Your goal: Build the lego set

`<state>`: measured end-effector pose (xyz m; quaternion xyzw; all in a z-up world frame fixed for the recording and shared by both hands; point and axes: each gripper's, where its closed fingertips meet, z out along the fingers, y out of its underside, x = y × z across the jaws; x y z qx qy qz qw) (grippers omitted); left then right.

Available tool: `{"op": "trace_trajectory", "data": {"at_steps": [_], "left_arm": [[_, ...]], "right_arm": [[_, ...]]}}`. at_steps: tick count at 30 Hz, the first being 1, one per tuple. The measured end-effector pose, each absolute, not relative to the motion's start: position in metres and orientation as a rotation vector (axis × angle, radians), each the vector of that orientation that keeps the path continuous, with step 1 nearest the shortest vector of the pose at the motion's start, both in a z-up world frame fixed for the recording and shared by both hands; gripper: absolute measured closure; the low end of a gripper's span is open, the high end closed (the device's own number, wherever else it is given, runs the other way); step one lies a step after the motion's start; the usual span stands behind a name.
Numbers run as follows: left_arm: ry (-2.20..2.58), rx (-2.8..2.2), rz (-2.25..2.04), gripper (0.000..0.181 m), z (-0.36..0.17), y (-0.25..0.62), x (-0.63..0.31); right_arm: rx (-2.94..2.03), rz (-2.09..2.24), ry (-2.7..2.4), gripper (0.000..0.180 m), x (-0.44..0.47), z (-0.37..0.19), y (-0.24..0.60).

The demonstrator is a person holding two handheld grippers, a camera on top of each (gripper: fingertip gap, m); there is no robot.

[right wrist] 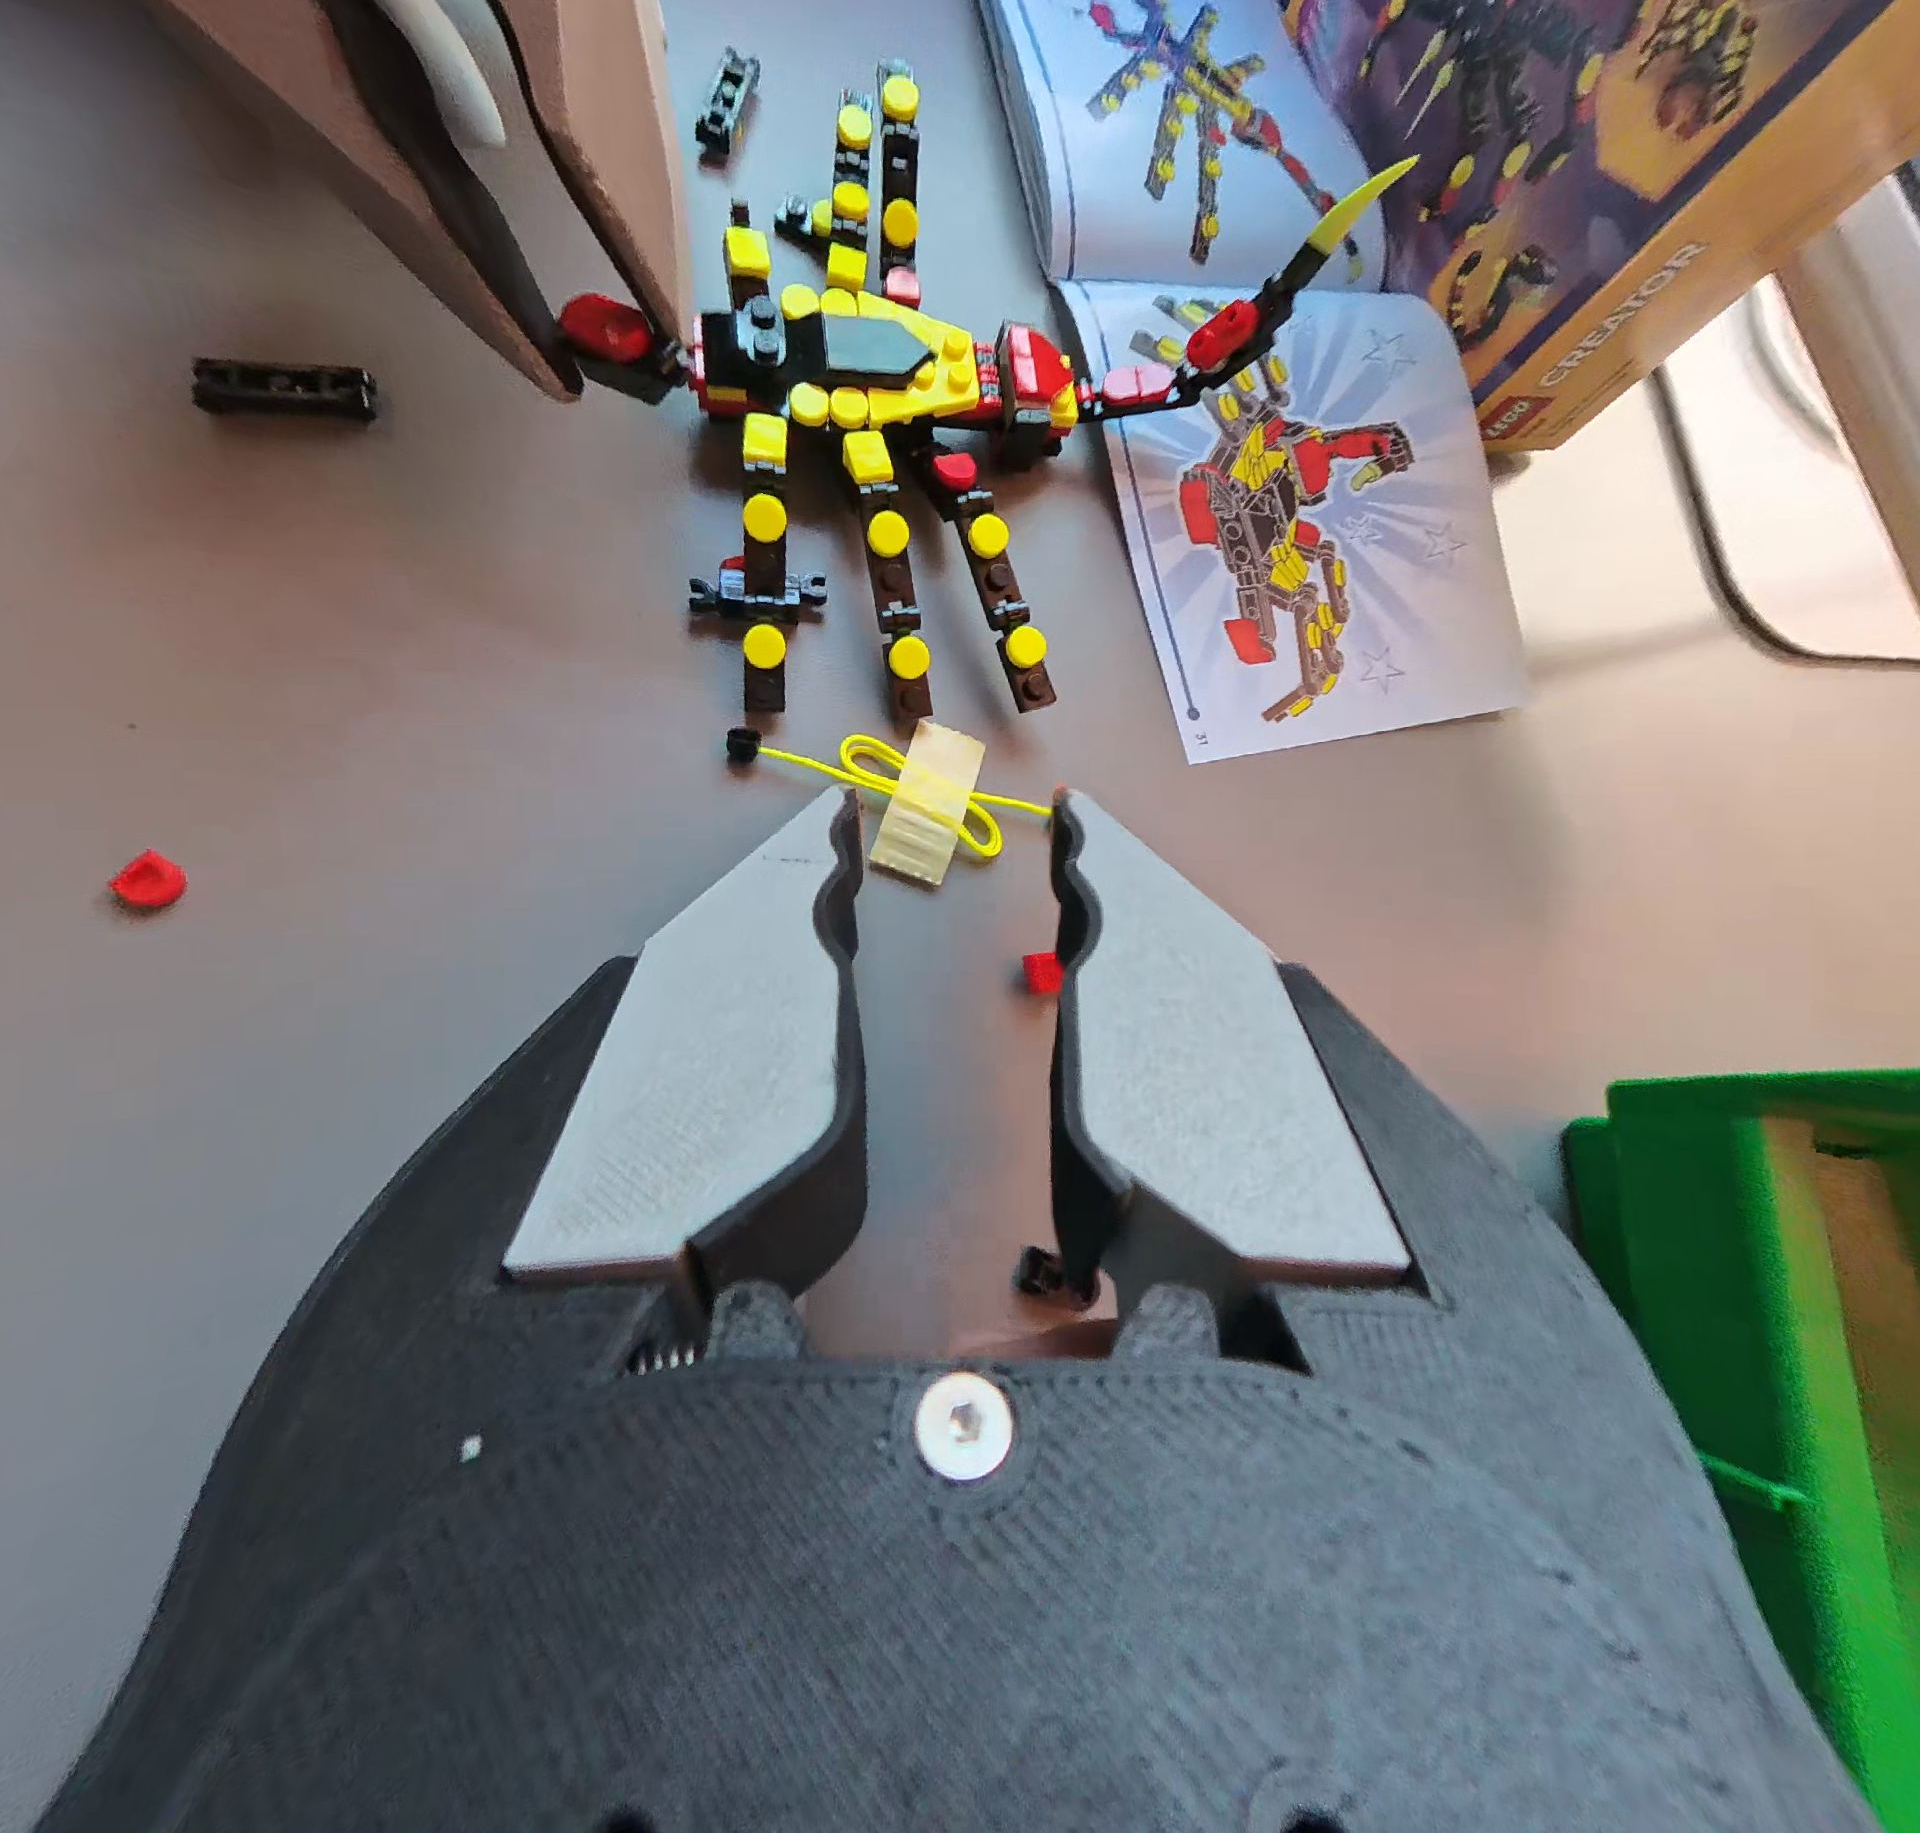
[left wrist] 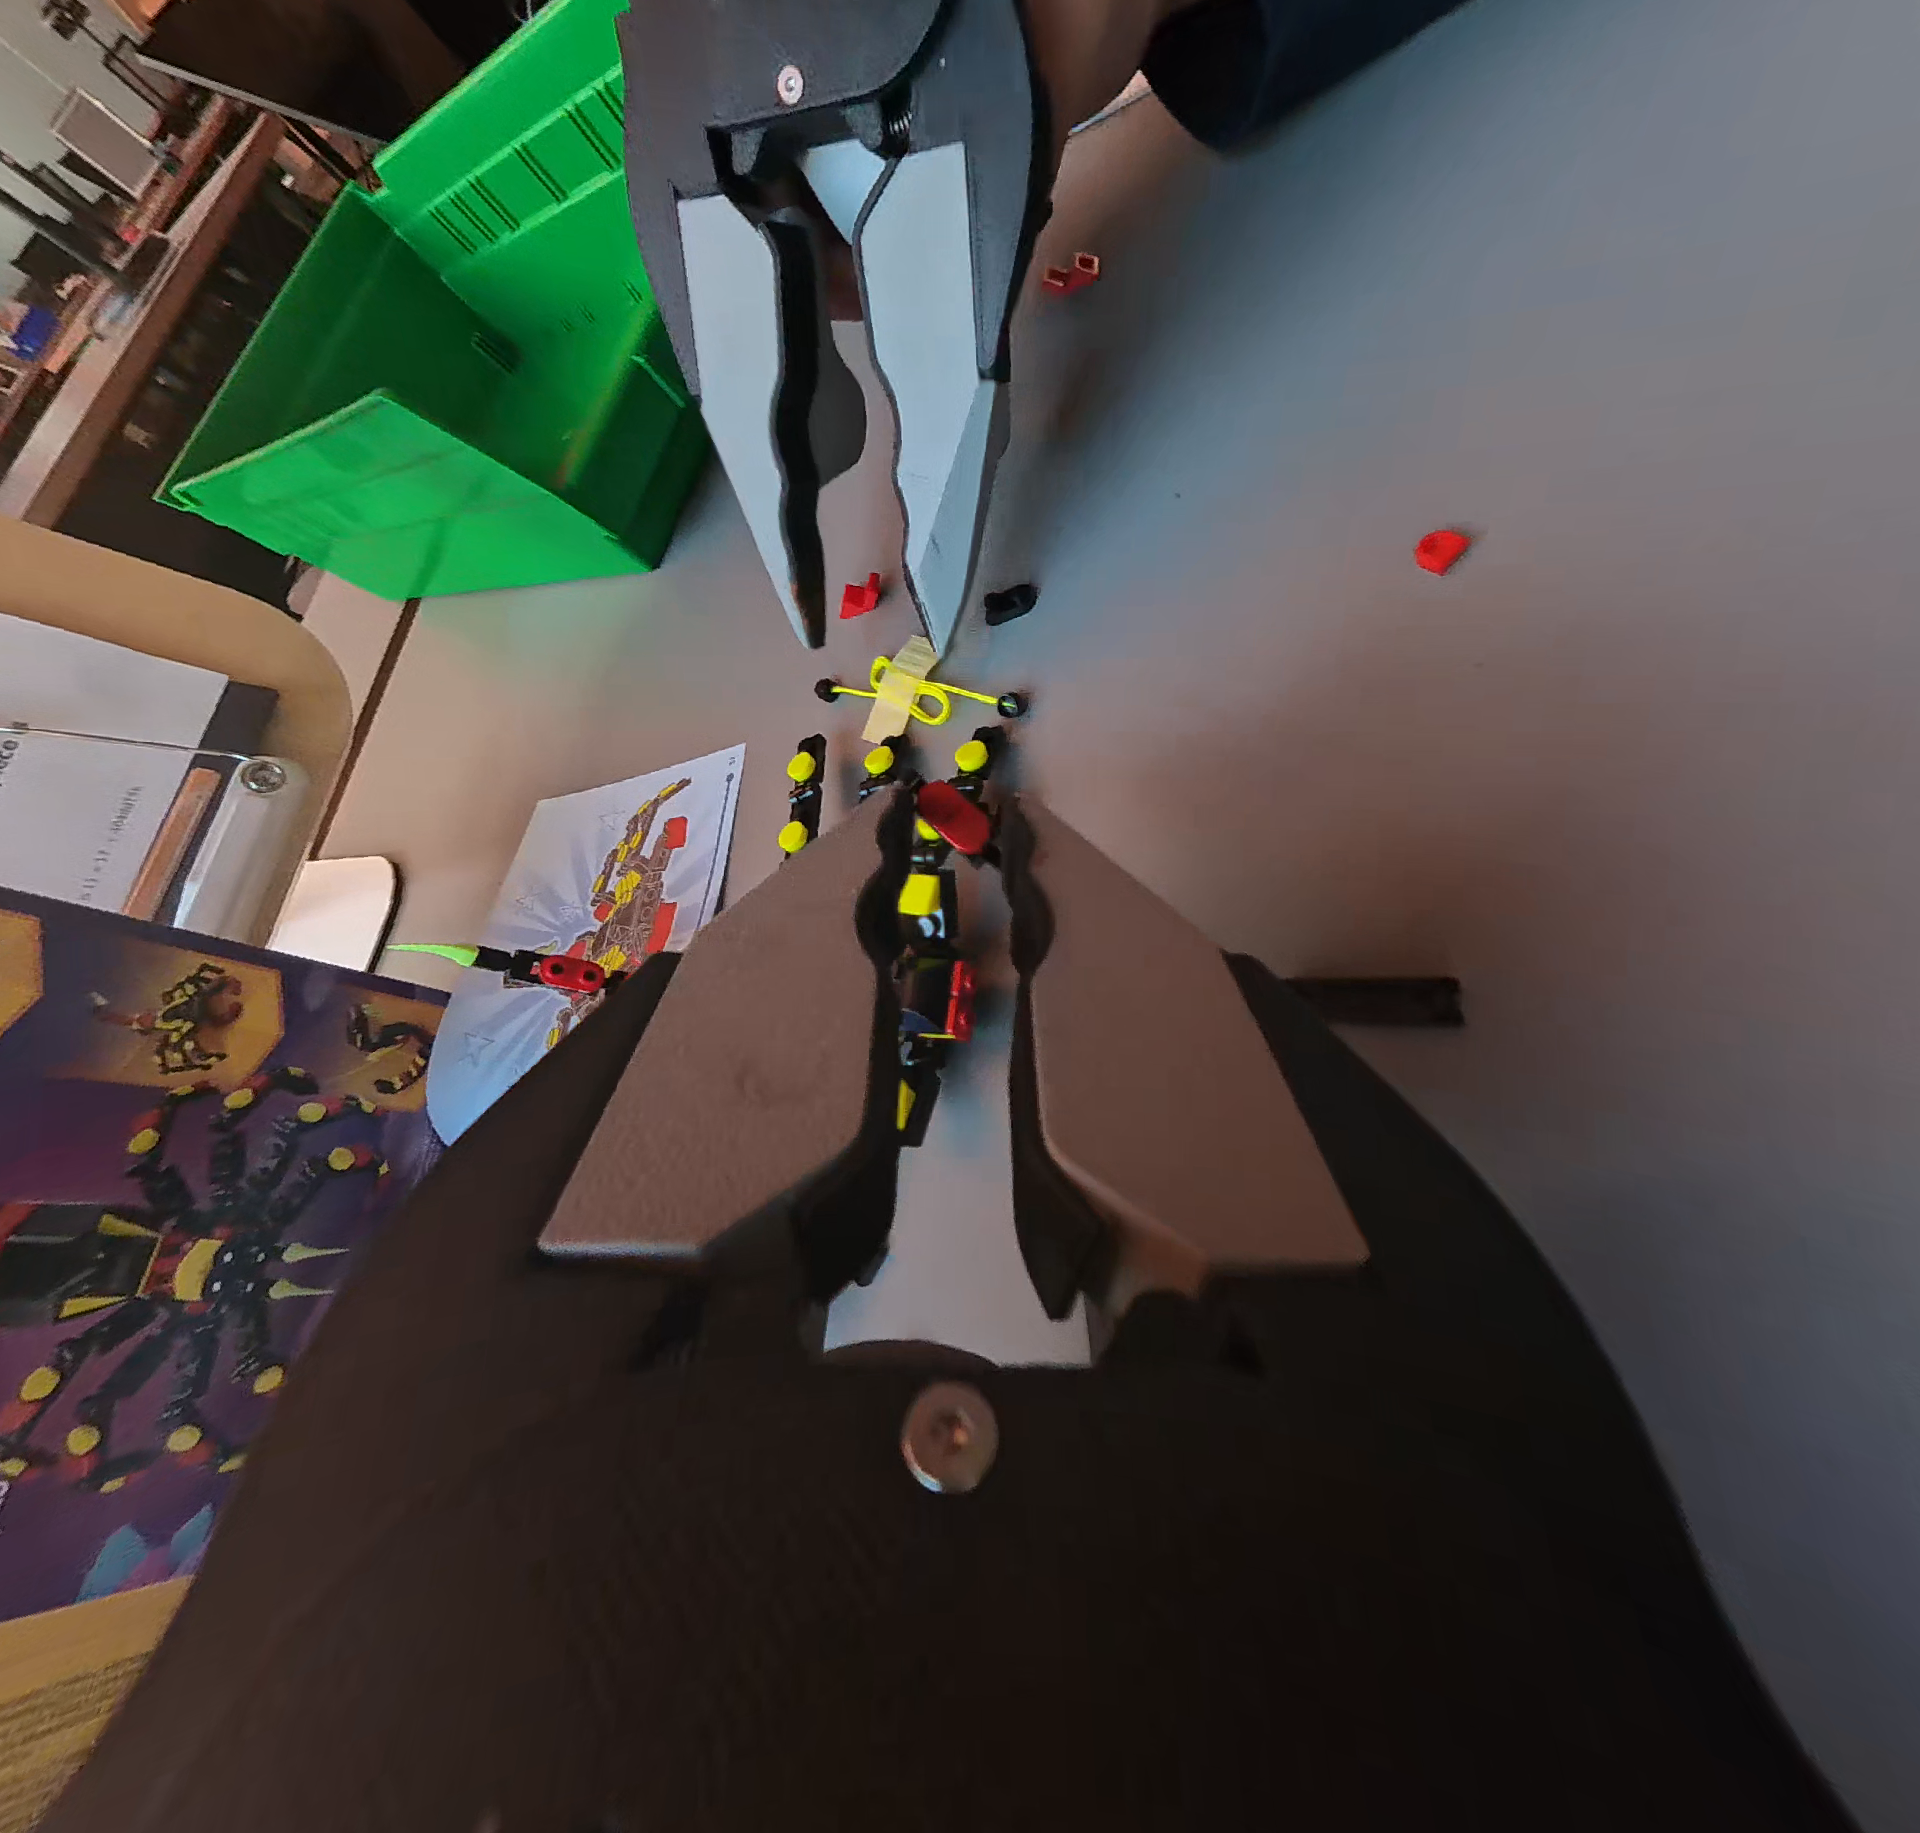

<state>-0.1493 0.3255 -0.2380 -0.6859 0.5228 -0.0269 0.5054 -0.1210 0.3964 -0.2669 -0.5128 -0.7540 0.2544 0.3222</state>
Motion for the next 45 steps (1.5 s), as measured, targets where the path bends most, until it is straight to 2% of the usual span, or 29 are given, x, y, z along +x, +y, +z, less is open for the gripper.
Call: {"op": "trace_trajectory", "data": {"at_steps": [14, 22, 37, 42, 45], "left_arm": [[1.191, -1.466, -0.205, 0.168, -0.203, 0.313, -0.132], [1.197, -1.467, -0.334, 0.168, -0.204, 0.305, -0.124], [1.126, -1.509, -0.362, 0.171, -0.202, 0.312, -0.13], [1.086, -1.61, -0.427, 0.16, -0.21, 0.317, -0.133], [1.06, -1.69, -0.438, 0.163, -0.219, 0.323, -0.139]], "right_arm": [[-1.203, 1.482, -1.868, 0.154, -0.136, -0.21, 0.315], [-1.175, 1.536, -1.839, 0.172, -0.135, -0.203, 0.311], [-1.225, 1.615, -1.772, 0.177, -0.138, -0.199, 0.314], [-1.257, 1.521, -1.746, 0.178, -0.141, -0.203, 0.325], [-1.295, 1.55, -1.693, 0.18, -0.141, -0.199, 0.332]]}}
